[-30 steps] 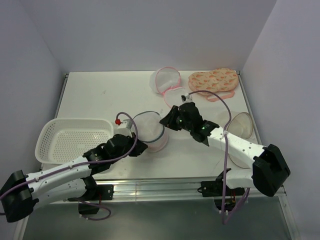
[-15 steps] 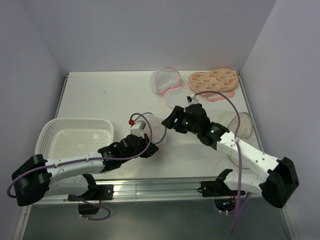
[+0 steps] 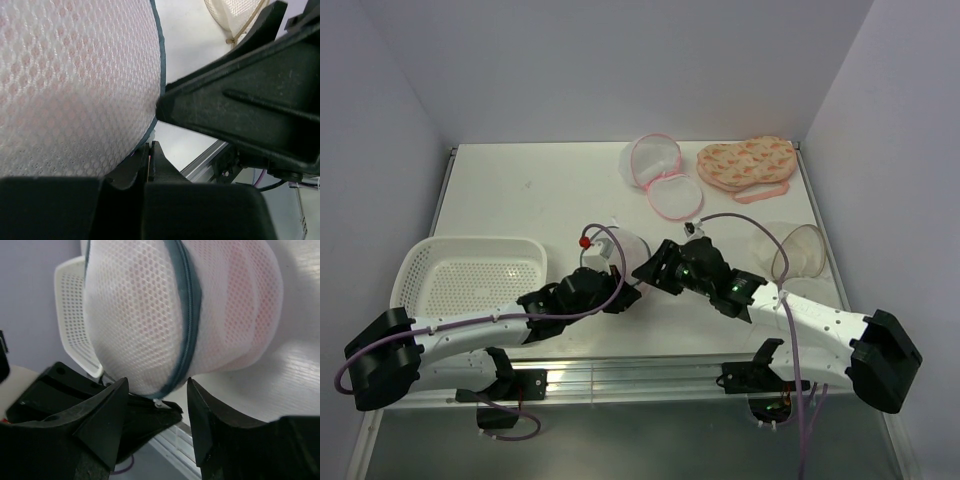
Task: Place the bra in the laundry bag and zip it closed
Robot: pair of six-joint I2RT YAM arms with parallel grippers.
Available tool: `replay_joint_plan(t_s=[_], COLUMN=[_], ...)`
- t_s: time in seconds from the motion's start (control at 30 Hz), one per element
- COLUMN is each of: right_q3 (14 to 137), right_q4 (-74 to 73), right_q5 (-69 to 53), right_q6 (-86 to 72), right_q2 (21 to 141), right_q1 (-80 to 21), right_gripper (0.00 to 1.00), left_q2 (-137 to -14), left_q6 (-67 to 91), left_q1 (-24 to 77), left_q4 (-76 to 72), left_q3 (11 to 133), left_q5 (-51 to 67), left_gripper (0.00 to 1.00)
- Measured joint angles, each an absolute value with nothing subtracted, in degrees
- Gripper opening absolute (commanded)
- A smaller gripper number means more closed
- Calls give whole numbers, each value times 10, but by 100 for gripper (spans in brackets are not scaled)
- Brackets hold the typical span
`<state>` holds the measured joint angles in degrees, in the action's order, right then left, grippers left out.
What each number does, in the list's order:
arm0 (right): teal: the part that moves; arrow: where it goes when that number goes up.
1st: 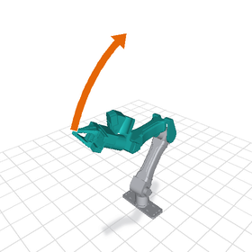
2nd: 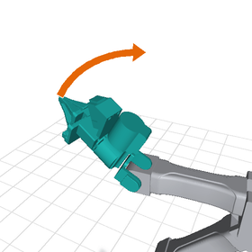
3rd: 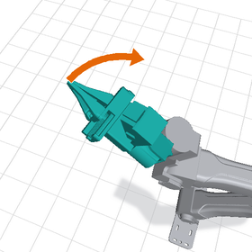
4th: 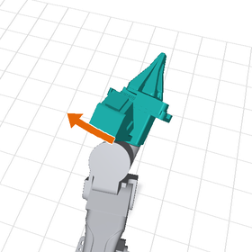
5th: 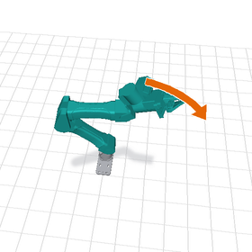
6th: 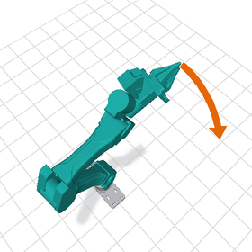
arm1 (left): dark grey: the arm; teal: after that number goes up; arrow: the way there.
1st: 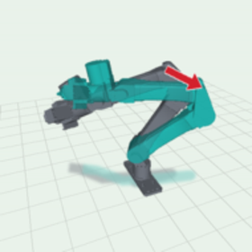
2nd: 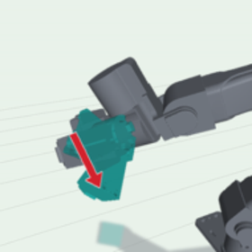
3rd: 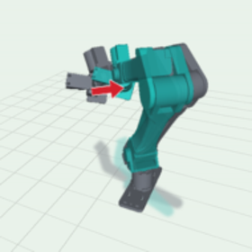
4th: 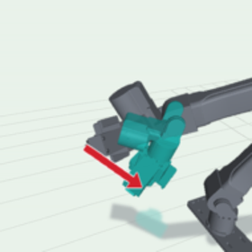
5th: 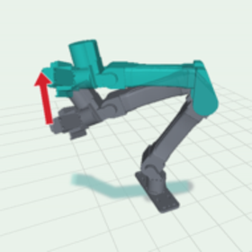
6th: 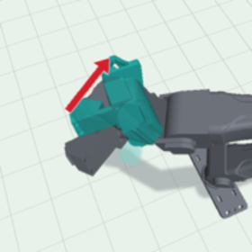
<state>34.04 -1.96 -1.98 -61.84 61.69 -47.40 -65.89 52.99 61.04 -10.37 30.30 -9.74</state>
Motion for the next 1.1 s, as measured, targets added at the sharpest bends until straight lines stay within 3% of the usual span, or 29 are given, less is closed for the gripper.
replay_joint_plan(t_s=[0.13,0.33,0.7,1.1], right_q3=[334,333,342,402], right_q4=[17,30,28,8], right_q5=[-14,-6,-36,-108], right_q6=[-639,-649,-610,-518], right_q2=[629,650,649,711], right_q1=[-475,-473,-421,-355], right_gripper=[31,7,1,1], left_q2=[-659,-658,-565,-414], left_q6=[531,531,535,533], left_q1=[613,614,592,497], left_q4=[-103,-99,-52,56], left_q3=[303,303,269,214], left_q5=[-98,-99,-117,-110], left_gripper=[0,0,0,0])
